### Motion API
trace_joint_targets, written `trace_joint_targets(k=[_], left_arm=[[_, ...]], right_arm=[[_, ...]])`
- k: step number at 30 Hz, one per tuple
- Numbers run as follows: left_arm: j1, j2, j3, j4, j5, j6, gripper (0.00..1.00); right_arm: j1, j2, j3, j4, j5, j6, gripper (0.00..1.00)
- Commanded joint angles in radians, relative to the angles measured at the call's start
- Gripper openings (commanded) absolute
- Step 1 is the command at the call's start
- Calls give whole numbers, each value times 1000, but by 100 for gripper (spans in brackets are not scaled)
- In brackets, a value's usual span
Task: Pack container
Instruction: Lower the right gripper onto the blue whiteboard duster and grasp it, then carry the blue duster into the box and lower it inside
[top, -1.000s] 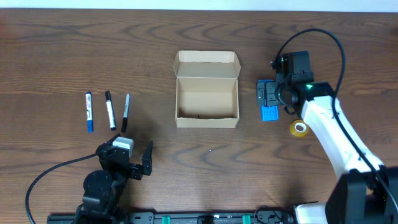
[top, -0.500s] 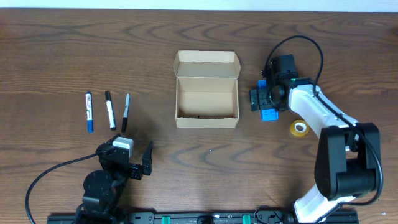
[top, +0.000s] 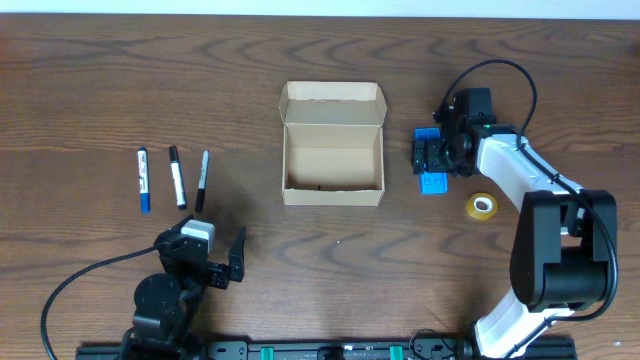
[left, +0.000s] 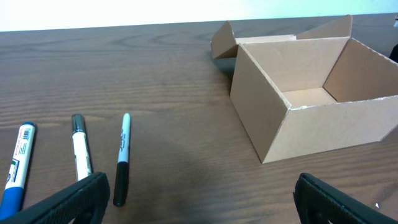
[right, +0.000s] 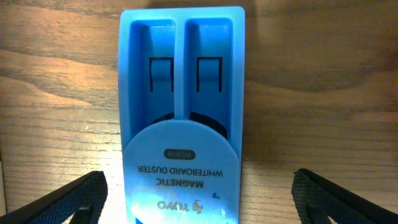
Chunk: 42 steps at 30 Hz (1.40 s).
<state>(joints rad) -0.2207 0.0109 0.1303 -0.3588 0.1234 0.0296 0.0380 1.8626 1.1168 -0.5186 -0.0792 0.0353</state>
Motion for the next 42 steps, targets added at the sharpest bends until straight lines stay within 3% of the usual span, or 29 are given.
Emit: trace_joint_targets(k=[1, 8, 16, 28, 33, 42], left_arm=[[-2, -6, -22, -3, -12, -3, 95], [-2, -6, -22, -3, -12, -3, 95], [-2, -6, -22, -3, -12, -3, 96], [-2, -6, -22, -3, -12, -3, 95], [-2, -6, -22, -3, -12, -3, 96], [-2, -6, -22, -3, -12, -3, 95]], right_arm=[[-4, 39, -6, 0, -16, -22, 96], [-4, 51, -6, -4, -10, -22, 89], [-4, 51, -6, -20, 4, -21, 61], [-4, 45, 30, -87, 3, -6, 54], [-3, 30, 137, -181, 3, -6, 48], [10, -37, 380, -362, 3, -2, 49]])
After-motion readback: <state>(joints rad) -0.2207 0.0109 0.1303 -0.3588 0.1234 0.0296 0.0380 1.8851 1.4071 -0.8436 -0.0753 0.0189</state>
